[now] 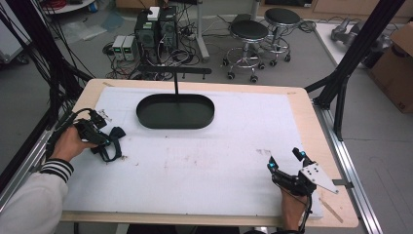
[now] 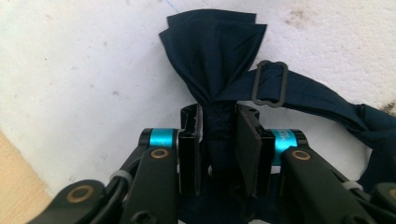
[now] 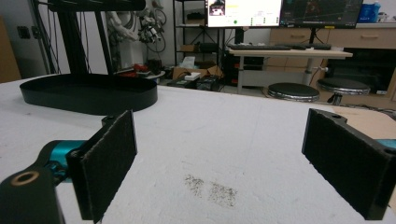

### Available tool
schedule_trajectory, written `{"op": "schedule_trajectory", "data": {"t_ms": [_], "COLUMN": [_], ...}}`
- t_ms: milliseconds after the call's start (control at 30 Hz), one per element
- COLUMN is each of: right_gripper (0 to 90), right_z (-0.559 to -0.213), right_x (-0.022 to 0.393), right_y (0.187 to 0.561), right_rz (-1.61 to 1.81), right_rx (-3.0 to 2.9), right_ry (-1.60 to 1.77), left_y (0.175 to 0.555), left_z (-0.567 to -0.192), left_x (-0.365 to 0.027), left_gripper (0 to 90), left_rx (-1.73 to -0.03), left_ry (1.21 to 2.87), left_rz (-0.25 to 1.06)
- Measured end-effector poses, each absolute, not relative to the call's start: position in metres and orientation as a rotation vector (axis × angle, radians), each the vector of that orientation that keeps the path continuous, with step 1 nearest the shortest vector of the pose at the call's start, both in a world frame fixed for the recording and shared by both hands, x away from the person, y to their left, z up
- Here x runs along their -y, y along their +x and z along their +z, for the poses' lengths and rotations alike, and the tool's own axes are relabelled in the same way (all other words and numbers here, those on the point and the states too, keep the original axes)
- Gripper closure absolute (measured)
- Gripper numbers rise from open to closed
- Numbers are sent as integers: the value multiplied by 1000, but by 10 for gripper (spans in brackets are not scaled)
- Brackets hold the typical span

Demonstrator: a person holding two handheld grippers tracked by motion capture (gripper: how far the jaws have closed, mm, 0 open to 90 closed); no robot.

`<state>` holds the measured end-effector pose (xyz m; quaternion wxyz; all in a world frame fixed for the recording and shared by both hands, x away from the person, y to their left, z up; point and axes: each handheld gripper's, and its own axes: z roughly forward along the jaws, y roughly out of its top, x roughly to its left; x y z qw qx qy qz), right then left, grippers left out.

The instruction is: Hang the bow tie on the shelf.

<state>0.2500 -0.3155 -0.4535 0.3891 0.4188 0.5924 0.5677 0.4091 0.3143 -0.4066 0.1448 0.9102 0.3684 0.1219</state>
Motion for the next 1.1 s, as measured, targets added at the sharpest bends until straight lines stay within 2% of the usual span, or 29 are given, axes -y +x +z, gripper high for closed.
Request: {"op": "schedule_trajectory", "data": {"t_ms": [467,667,933,1100], "right_gripper": [92,92,92,92], "right_z": [-454,-454,-454,-454], "right_x": [316,316,316,315], "right_y": [250,250,250,250], "right_rz": [1444,1444,1441,1442], "right_rx": [-1506,-1506,-1507,-1509], "right_ry": [1061,1061,1059,1063], "left_y": [406,401,395,390], "left_z": [-402,-397,-384,-368], "left_x": [-318,-330,-338,-339], "left_gripper": [753,753,752,752], "left_rx": [-1064,-1078,-1062,-1033], "left_ry": [2546,2409,2223,1999], "left_rz": [367,369,458,523]}}
